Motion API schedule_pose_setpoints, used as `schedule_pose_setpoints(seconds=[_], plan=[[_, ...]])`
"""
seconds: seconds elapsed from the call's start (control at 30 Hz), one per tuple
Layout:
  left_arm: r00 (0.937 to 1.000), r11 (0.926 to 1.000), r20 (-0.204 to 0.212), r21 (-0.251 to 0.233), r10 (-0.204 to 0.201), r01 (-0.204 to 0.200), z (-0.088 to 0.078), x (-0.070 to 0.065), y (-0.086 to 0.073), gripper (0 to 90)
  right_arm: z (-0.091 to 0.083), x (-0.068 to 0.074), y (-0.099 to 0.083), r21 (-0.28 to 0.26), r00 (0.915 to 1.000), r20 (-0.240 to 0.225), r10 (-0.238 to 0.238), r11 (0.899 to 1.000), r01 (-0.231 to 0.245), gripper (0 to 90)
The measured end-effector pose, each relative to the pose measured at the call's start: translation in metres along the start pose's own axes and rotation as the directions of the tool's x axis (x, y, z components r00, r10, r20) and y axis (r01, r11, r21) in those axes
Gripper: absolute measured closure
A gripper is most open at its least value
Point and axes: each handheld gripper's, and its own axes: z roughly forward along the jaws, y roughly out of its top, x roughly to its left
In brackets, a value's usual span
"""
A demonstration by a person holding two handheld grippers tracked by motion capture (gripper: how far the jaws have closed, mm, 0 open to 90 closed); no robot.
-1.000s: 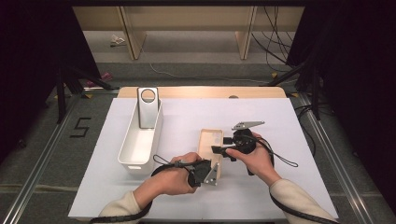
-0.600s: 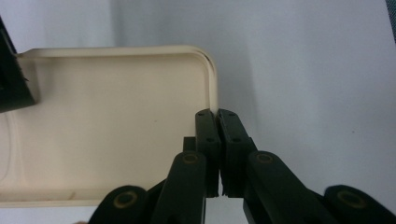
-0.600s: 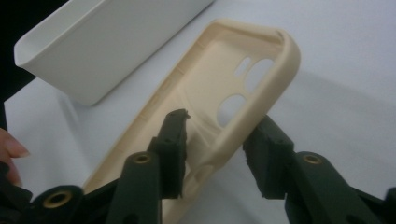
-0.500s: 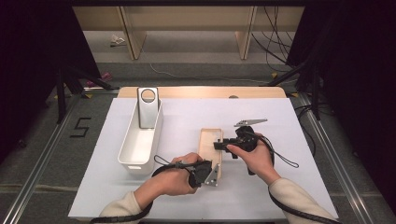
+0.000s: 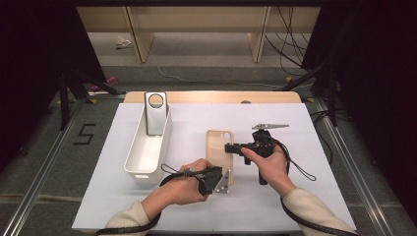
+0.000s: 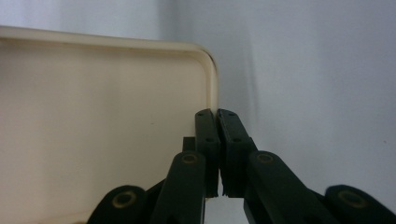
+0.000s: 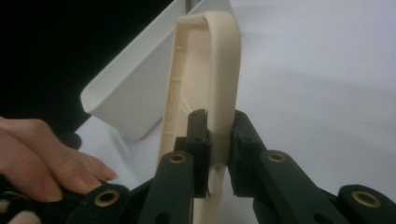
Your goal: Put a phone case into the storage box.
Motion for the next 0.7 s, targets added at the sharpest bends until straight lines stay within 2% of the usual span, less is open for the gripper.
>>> schedule_pose_setpoints(seconds=[0.1,0.17,0.23,0.3,0.33,0.37,0.43,0.5,0.53,0.57,0.6,0.63,0.7], plan=[[0.9993,0.9984,-0.016,-0.045,-0.034,0.034,-0.002,0.002,-0.002,82.7,-0.003,0.004,0.002,-0.011,0.9997,0.007,-0.022,1.000,0.022,81.4],[0.9966,0.9923,-0.012,-0.095,-0.082,0.080,-0.007,0.005,-0.003,77.0,-0.006,0.005,0.003,-0.025,0.9977,0.040,-0.055,0.998,0.056,81.4],[0.9914,0.9817,-0.022,-0.144,-0.129,0.124,-0.012,0.009,-0.004,69.2,-0.007,0.004,0.004,-0.034,0.9972,0.042,-0.061,0.997,0.063,81.4],[0.9796,0.9630,-0.042,-0.196,-0.196,0.185,-0.017,0.014,-0.005,58.1,-0.009,0.002,0.004,-0.035,0.9966,0.048,-0.067,0.997,0.069,81.4],[0.9696,0.9465,-0.049,-0.234,-0.240,0.222,-0.019,0.016,-0.007,52.9,-0.010,0.002,0.004,-0.038,0.9964,0.050,-0.069,0.997,0.071,81.3],[0.9612,0.9353,-0.066,-0.257,-0.268,0.243,-0.022,0.019,-0.008,49.8,-0.011,0.001,0.004,-0.045,0.9960,0.054,-0.072,0.996,0.074,81.3],[0.9366,0.9066,-0.100,-0.304,-0.336,0.293,-0.026,0.024,-0.012,42.0,-0.012,0.001,0.005,-0.051,0.9946,0.061,-0.084,0.995,0.087,81.3],[0.9065,0.8778,-0.132,-0.338,-0.401,0.339,-0.029,0.029,-0.016,34.6,-0.013,0.000,0.005,-0.057,0.9933,0.065,-0.096,0.993,0.100,81.2],[0.8935,0.8670,-0.149,-0.352,-0.424,0.352,-0.030,0.030,-0.018,31.6,-0.014,0.001,0.005,-0.058,0.9933,0.066,-0.095,0.993,0.099,81.2],[0.8822,0.8593,-0.166,-0.362,-0.441,0.361,-0.032,0.032,-0.019,28.4,-0.014,0.001,0.005,-0.062,0.9925,0.069,-0.101,0.992,0.105,81.2],[0.8680,0.8470,-0.179,-0.378,-0.463,0.374,-0.033,0.033,-0.021,24.8,-0.014,0.001,0.005,-0.064,0.9916,0.073,-0.106,0.992,0.111,81.2],[0.8535,0.8313,-0.184,-0.396,-0.488,0.390,-0.034,0.034,-0.022,22.3,-0.014,0.000,0.005,-0.070,0.9907,0.078,-0.111,0.991,0.117,81.1],[0.8217,0.7930,-0.180,-0.435,-0.541,0.427,-0.037,0.037,-0.025,18.4,-0.014,0.000,0.005,-0.077,0.9896,0.082,-0.118,0.989,0.125,81.1]])
